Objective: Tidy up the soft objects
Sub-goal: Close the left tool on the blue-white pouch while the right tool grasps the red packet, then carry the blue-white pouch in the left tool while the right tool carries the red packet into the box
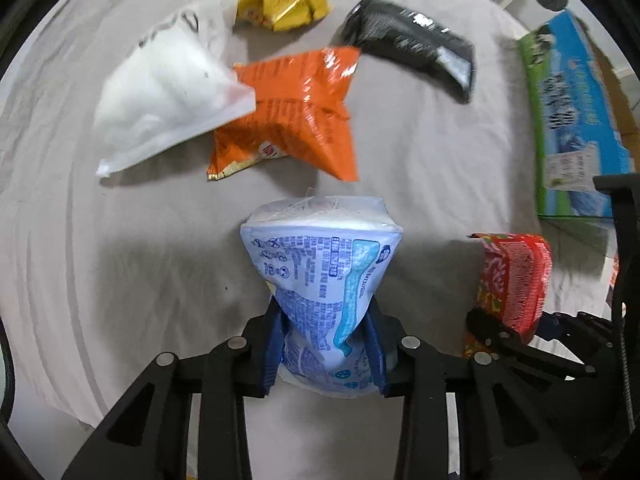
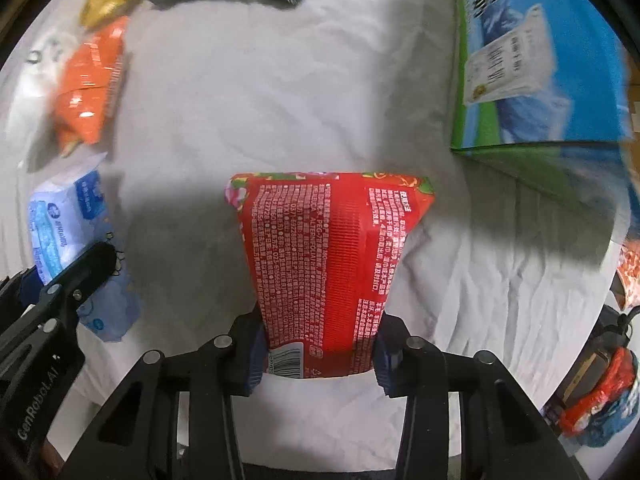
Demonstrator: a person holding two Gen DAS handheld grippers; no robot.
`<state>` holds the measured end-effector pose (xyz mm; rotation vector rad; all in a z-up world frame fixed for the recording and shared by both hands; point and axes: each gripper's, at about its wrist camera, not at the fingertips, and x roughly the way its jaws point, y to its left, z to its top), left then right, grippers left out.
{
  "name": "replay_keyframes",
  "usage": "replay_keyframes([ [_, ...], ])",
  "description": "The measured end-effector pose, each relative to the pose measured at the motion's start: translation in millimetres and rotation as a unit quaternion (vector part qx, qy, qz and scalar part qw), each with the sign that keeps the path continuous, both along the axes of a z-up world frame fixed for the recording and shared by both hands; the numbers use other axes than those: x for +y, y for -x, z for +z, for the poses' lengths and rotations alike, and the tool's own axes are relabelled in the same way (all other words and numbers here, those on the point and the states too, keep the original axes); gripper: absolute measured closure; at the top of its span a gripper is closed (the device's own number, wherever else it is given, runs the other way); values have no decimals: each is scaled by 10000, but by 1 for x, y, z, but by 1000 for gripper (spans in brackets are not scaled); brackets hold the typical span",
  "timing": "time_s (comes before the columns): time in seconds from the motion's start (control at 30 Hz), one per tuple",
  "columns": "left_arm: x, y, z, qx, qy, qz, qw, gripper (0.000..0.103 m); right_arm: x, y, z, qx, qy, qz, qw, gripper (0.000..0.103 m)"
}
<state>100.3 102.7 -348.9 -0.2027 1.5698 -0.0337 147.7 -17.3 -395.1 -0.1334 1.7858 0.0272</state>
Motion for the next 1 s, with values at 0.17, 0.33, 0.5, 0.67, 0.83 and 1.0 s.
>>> replay_keyframes([
  [0.17,-12,16,46,-389,85,-92,9992,71,-3,11,41,-346,-205,50,9992,58],
  [0.33,-23,21,105,-864,234,-213,9958,70,-24,24,93,-757,-446,-4,9961,58],
  [0.5,-42,18,170,-1331,448,-409,9892,70,-58,30,148,-1137,-672,-112,9912,58],
  [0.67,-91,-8,214,-1574,815,-652,9820,70,-110,24,191,-1467,-866,-309,9849,58],
  [0.83,-157,-52,233,-1577,1095,-1006,9762,70,-177,1,233,-1780,-835,-513,9791,58],
  [1.0,-215,-101,220,-1312,1294,-1174,9758,70,-245,-43,232,-1916,-686,-746,9762,58],
])
